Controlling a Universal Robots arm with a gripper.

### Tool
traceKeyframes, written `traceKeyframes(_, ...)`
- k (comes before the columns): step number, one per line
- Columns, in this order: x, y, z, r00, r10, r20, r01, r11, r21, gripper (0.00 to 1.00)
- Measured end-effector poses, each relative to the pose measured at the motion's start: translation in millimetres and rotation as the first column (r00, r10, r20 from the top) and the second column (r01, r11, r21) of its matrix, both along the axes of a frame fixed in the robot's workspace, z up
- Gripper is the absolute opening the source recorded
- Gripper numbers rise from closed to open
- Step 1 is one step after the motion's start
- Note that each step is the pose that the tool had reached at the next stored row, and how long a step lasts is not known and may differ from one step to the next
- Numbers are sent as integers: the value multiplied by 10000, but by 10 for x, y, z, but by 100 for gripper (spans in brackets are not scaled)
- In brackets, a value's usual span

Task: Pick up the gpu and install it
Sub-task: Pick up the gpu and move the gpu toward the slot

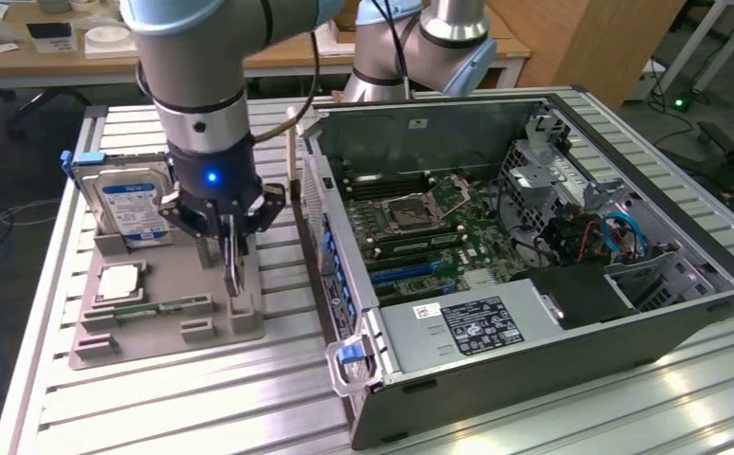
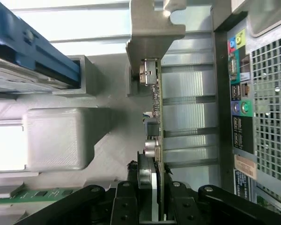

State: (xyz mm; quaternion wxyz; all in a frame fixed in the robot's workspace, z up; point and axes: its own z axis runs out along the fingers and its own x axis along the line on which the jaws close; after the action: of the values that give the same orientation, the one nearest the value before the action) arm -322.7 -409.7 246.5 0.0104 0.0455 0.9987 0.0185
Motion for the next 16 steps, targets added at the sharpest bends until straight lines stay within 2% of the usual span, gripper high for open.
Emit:
traceKeyframes(6, 0, 0, 274, 10000, -1, 0, 1, 10000, 0, 28)
traceKeyframes(7, 0, 0, 409, 10000, -1, 0, 1, 10000, 0, 28)
traceKeyframes(16, 0, 0, 826, 10000, -1, 0, 1, 10000, 8, 28)
